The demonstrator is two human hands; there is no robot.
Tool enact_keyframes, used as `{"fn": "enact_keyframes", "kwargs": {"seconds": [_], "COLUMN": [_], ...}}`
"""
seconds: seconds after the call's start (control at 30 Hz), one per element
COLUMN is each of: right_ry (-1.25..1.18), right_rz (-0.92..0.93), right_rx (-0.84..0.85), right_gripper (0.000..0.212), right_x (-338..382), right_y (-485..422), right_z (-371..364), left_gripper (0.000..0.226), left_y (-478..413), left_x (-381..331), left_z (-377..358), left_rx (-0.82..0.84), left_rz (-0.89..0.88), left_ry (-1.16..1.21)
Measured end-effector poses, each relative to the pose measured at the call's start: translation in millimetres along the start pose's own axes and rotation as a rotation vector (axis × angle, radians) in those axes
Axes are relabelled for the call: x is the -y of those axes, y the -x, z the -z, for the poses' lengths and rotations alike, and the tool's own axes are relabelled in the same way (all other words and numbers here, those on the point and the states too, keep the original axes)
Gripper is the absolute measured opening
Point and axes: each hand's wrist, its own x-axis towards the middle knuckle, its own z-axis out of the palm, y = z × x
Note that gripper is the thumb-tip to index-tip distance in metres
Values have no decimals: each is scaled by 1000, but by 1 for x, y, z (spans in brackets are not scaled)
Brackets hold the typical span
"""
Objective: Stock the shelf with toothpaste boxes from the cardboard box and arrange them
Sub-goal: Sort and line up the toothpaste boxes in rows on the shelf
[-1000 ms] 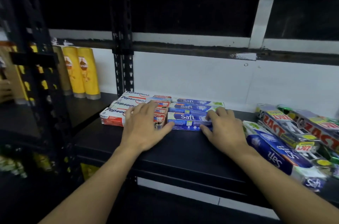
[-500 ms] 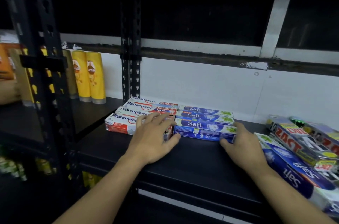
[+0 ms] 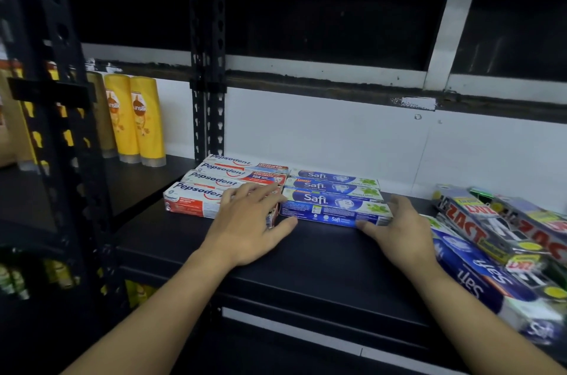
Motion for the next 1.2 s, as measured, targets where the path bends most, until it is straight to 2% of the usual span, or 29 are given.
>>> {"fn": "enact_keyframes", "kwargs": {"seconds": [0.33,0.6,0.67,0.8,0.9,1.03,1.2], "right_ry": [-25,-10,-6,117,336,464,483], "right_rz": [28,28,76,321,454,429,388], "right_rx": [-23,-21,-23,-17,141,291,232], "right_gripper": [64,71,72,70,71,77,85], "right_x": [-3,-5,-5,5,11,1,-4], "right_y": [-2,-2,-1,-6,-25,-36,-33], "right_z": [1,-1,-2,-3,-2,-7,-12], "left_gripper": [76,75,74,70,71,74,75], "left_y": [1,2,3,2,1,1,0], "left_x": [-2,-5,-5,-4,-4,-2,0], "left_z": [3,4,4,3,1,0,-2], "left_rx": [18,15,11,7,-5,4,-1], "left_rz": [2,23,24,24,17,21,14], "left_ry": [-6,-3,-8,-3,-2,-15,-3]}}
